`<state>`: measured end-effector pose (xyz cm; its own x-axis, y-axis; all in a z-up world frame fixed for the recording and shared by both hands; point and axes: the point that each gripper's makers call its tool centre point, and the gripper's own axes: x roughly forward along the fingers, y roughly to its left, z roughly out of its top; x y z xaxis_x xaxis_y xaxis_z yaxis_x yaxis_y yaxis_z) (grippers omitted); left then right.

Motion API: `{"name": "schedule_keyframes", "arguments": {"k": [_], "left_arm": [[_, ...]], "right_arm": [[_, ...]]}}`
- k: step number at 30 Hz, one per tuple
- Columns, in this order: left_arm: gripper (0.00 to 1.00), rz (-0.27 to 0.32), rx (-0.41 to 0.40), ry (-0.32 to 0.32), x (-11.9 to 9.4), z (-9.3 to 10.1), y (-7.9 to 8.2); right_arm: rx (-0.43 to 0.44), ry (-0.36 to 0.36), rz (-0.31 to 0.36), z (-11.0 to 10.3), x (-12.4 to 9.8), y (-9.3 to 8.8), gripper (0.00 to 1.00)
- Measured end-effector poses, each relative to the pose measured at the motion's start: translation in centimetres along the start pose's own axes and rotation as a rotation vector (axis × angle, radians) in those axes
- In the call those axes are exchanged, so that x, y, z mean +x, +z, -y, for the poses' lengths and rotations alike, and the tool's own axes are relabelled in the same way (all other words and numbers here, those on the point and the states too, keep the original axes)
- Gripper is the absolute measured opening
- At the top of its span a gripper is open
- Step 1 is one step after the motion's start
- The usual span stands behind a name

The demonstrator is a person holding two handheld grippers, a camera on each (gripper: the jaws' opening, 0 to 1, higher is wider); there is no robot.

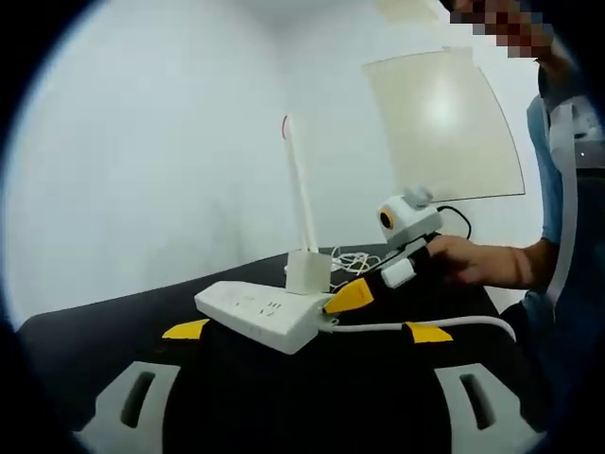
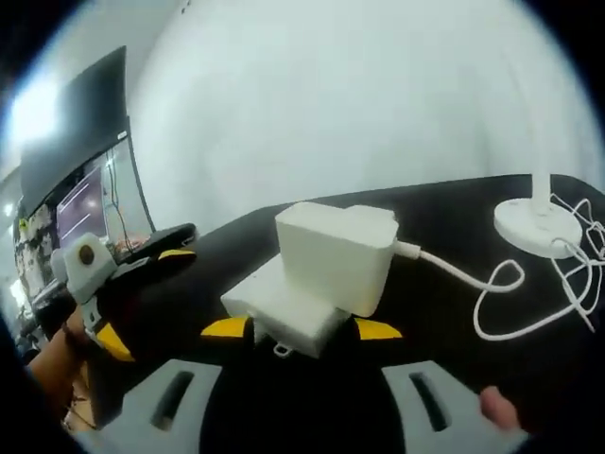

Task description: Insert the desk lamp plug into the socket, turn on the power strip switch, turn on the lamp switch, then turn off the lamp switch, turn off the power strip switch, and remove the plug from the socket.

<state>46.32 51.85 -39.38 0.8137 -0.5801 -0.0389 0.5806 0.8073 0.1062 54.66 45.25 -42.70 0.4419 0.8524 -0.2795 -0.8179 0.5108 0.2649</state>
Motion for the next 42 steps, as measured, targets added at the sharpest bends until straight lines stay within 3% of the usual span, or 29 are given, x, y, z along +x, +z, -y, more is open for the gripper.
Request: {"name": "schedule_keyframes", "arguments": {"k": [11, 17, 28, 42], "left_arm": [[0.77, -0.004, 0.001, 0.004, -0.1, -0.2, -0.1], [0.76, -0.012, 0.01, 0.005, -0.1, -0.2, -0.2], [0.76, -0.013, 0.012, 0.024, -0.1, -0.4, -0.2], [0.76, -0.001, 0.026, 0.054, -0.3, -0.9, -0.1]], "right_arm": [[-0.022, 0.003, 0.015, -0.2, 0.0, 0.1, 0.38], [-0.002, 0.001, 0.002, 0.3, -0.1, 0.1, 0.34], [-0.048, 0.035, -0.018, 0.3, -0.3, -0.3, 0.31], [-0.04, 0.091, -0.012, -0.2, -3.0, 0.4, 0.31]]}}
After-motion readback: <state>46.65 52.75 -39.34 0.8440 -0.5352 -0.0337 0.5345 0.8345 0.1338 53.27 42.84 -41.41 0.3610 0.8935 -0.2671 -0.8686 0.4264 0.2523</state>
